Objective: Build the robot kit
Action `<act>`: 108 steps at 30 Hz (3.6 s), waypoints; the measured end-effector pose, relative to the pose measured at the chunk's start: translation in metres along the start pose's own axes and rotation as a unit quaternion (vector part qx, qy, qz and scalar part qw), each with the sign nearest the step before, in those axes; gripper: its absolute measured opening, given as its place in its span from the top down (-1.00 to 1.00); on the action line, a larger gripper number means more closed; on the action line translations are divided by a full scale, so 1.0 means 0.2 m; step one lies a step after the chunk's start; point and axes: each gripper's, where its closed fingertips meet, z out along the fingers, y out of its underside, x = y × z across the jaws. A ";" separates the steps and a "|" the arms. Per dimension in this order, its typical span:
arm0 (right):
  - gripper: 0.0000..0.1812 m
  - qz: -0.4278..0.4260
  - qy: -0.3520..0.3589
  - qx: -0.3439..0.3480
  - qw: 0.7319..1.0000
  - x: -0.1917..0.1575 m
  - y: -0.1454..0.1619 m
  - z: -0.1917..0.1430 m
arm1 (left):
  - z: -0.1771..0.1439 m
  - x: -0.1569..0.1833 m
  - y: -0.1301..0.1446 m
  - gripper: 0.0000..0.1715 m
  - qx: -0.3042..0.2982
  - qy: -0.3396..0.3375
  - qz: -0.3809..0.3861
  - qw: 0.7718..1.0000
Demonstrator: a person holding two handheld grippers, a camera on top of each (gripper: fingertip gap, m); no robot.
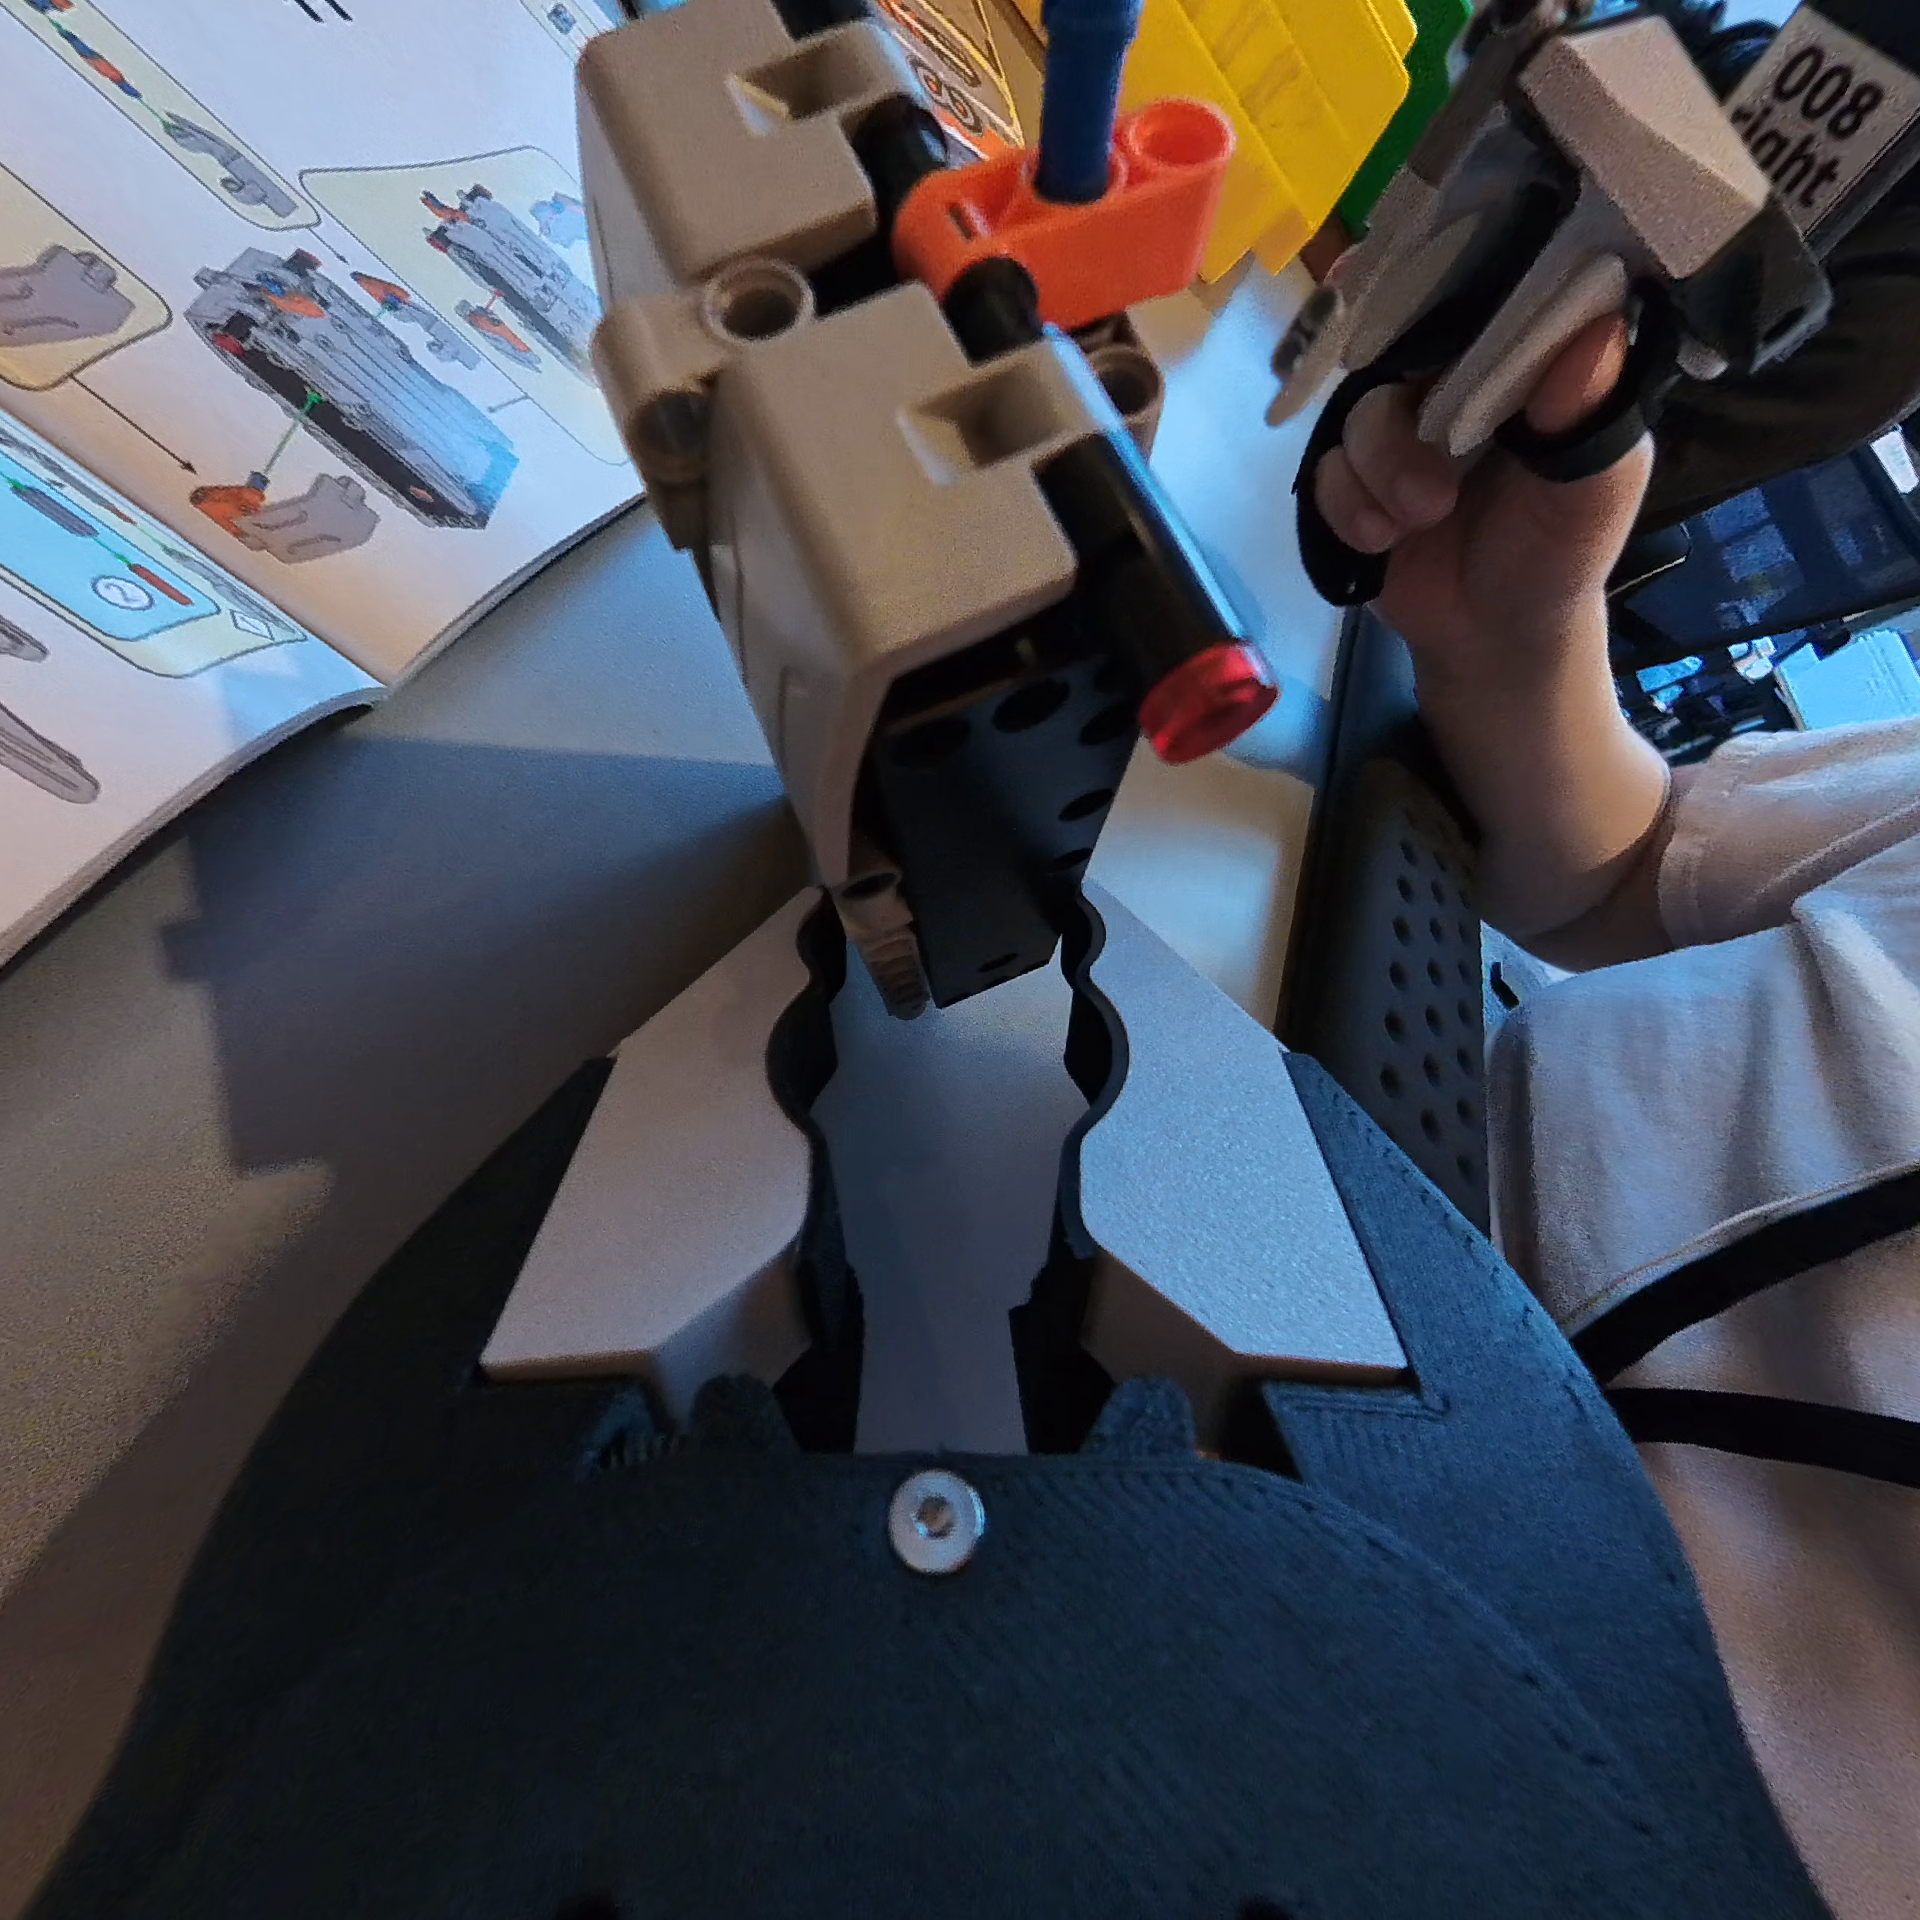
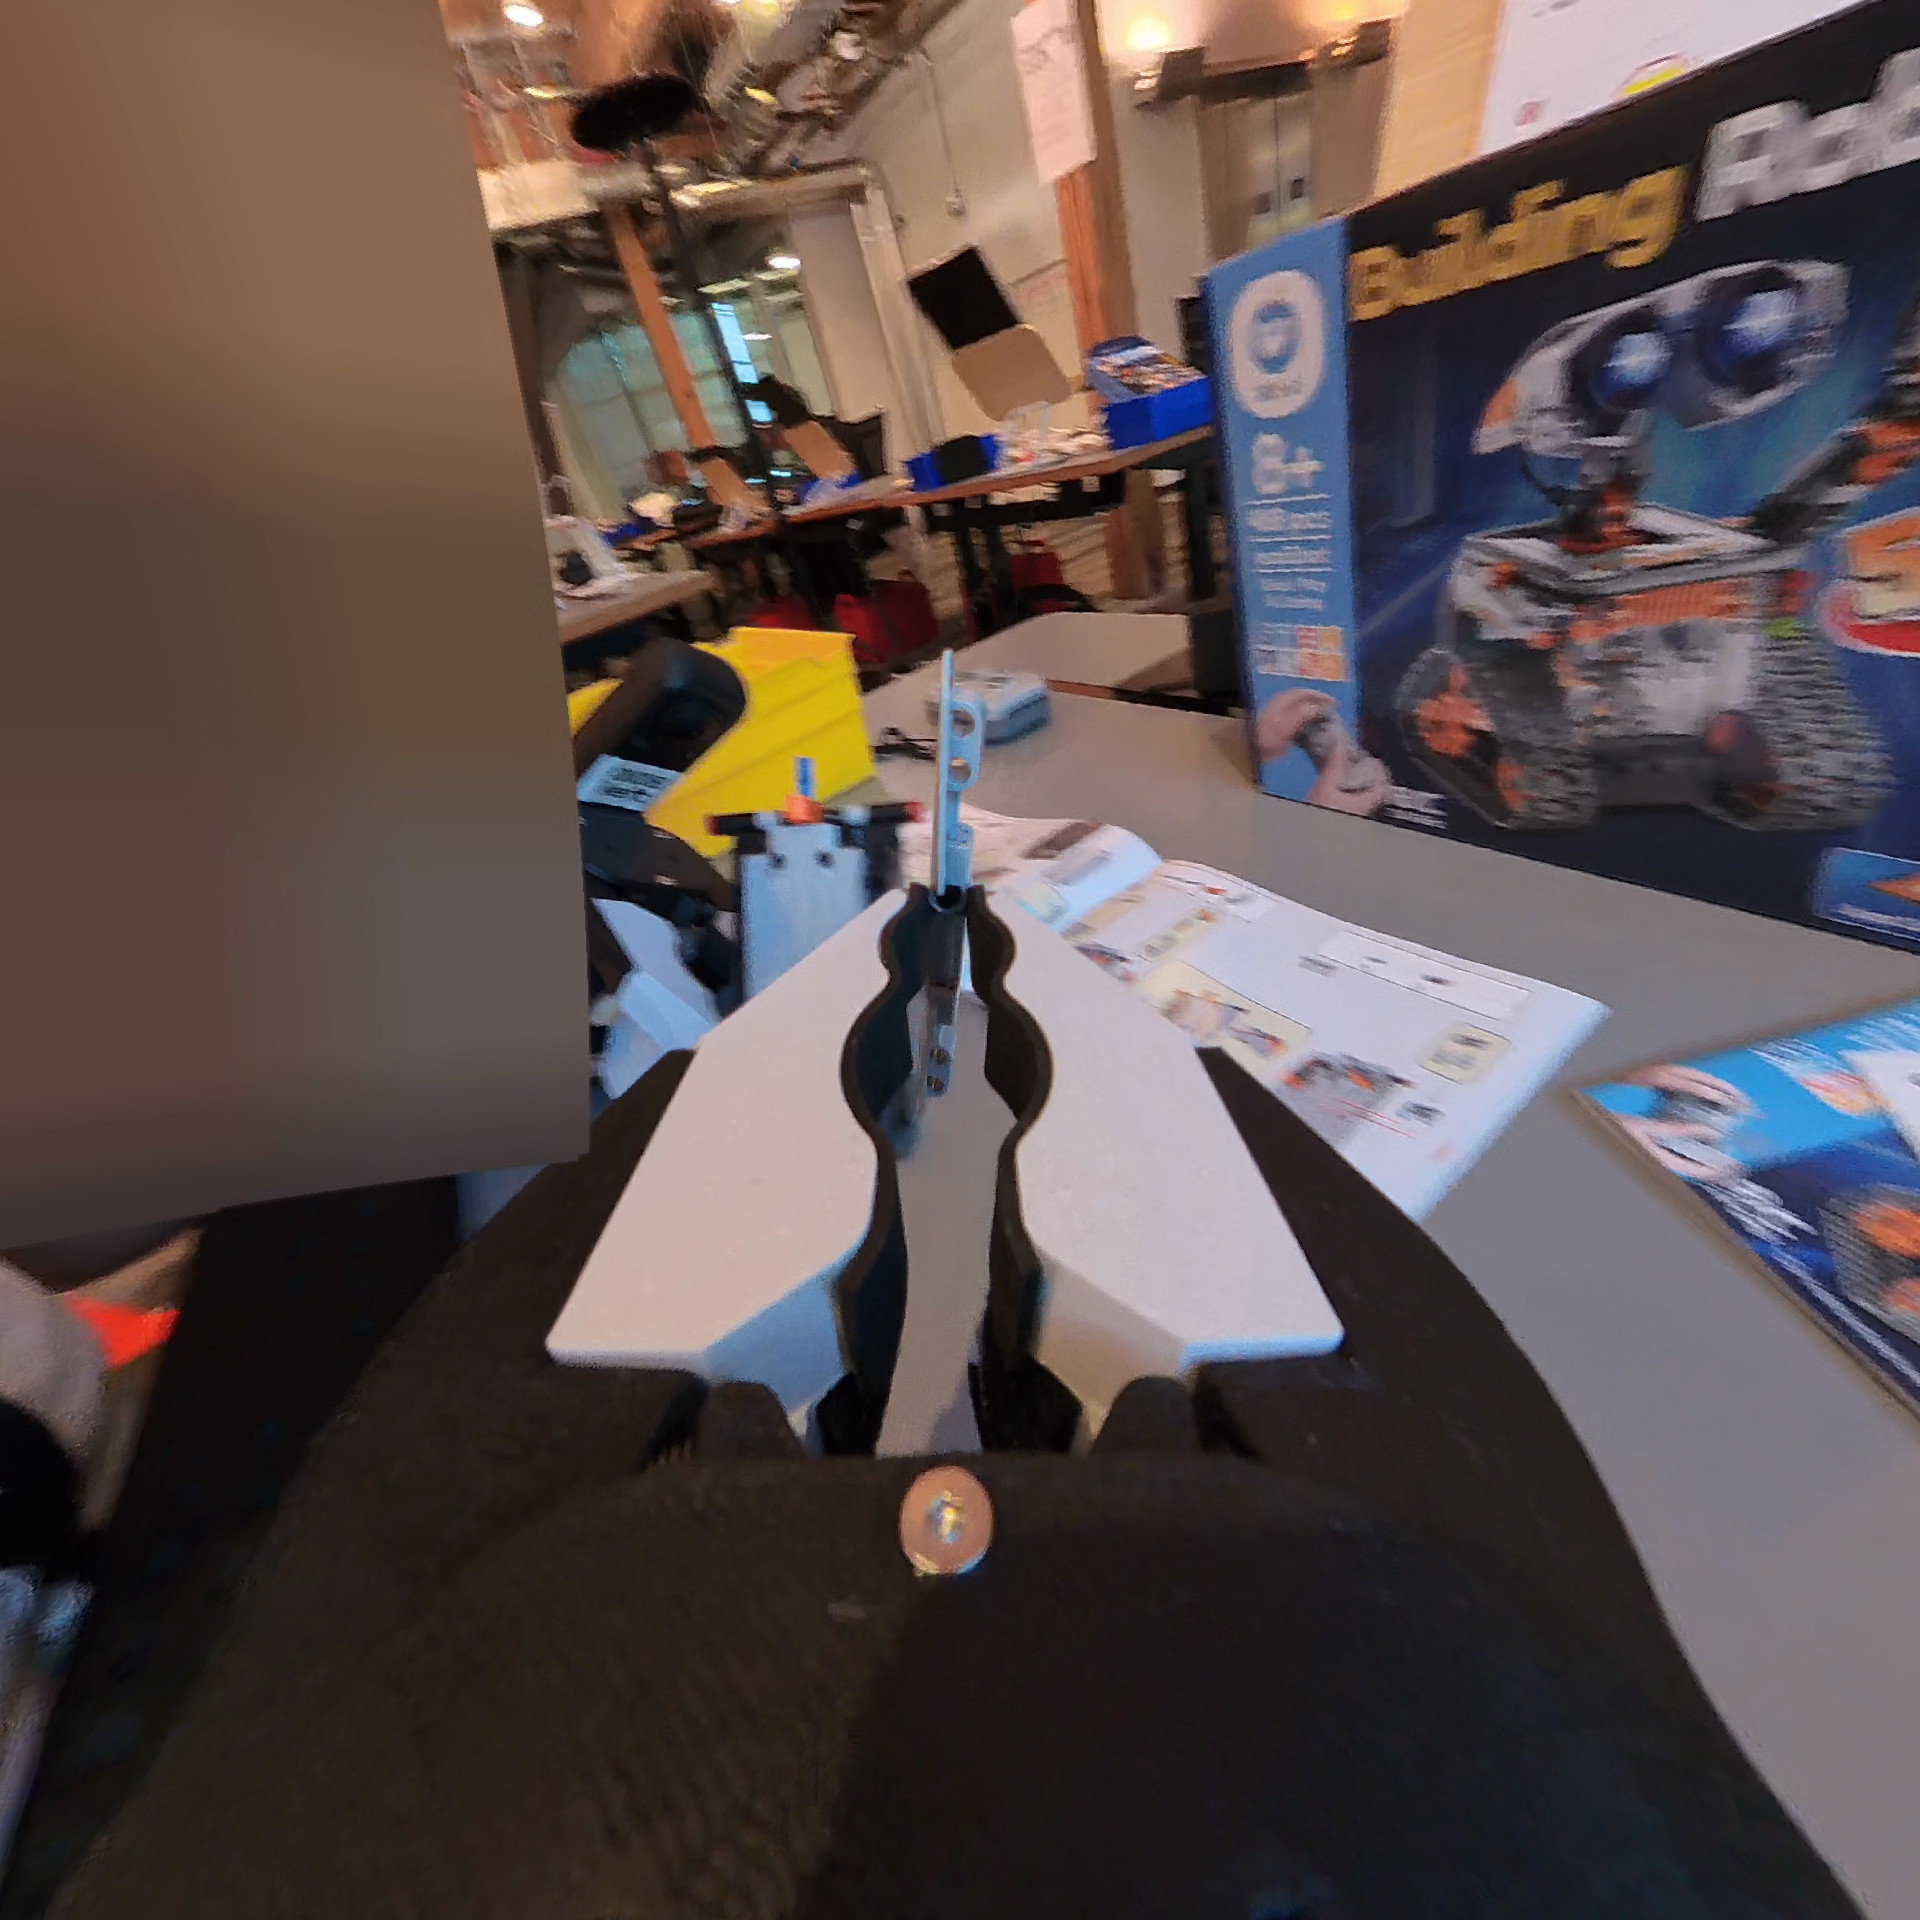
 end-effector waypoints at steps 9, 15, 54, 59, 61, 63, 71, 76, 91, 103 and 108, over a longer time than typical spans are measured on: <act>0.95 0.033 -0.119 -0.132 0.983 -0.31 0.19 0.20 | 0.00 0.02 0.02 0.53 -0.004 -0.007 -0.005 1.000; 0.95 0.025 -0.110 -0.170 0.979 -0.40 0.22 0.27 | 0.02 0.03 0.02 0.53 -0.005 -0.060 0.006 0.998; 0.95 -0.065 -0.064 -0.171 0.981 -0.36 0.37 0.24 | 0.08 0.04 0.04 0.54 -0.079 -0.216 0.097 0.968; 0.95 -0.064 -0.063 -0.173 0.981 -0.36 0.39 0.23 | 0.08 0.03 0.04 0.54 -0.085 -0.226 0.112 0.964; 0.94 -0.076 -0.065 -0.173 0.980 -0.37 0.40 0.23 | 0.07 0.02 0.05 0.54 -0.089 -0.237 0.126 0.959; 0.94 -0.090 -0.066 -0.174 0.978 -0.38 0.41 0.23 | 0.07 0.01 0.05 0.54 -0.092 -0.253 0.141 0.953; 0.94 -0.133 -0.065 -0.172 0.974 -0.41 0.45 0.22 | 0.06 0.01 0.06 0.51 -0.099 -0.298 0.199 0.928; 0.94 -0.136 -0.062 -0.171 0.974 -0.40 0.45 0.22 | 0.04 0.04 0.06 0.42 -0.085 -0.289 0.211 0.930; 0.94 -0.144 -0.061 -0.170 0.973 -0.42 0.45 0.24 | -0.15 0.05 0.10 0.67 -0.041 -0.268 0.266 0.925; 0.94 -0.147 -0.056 -0.165 0.974 -0.42 0.44 0.24 | -0.16 0.20 -0.07 0.55 0.027 -0.079 0.285 0.955; 0.94 -0.140 -0.049 -0.161 0.976 -0.42 0.44 0.24 | -0.16 0.16 -0.08 0.75 0.031 -0.076 0.301 0.950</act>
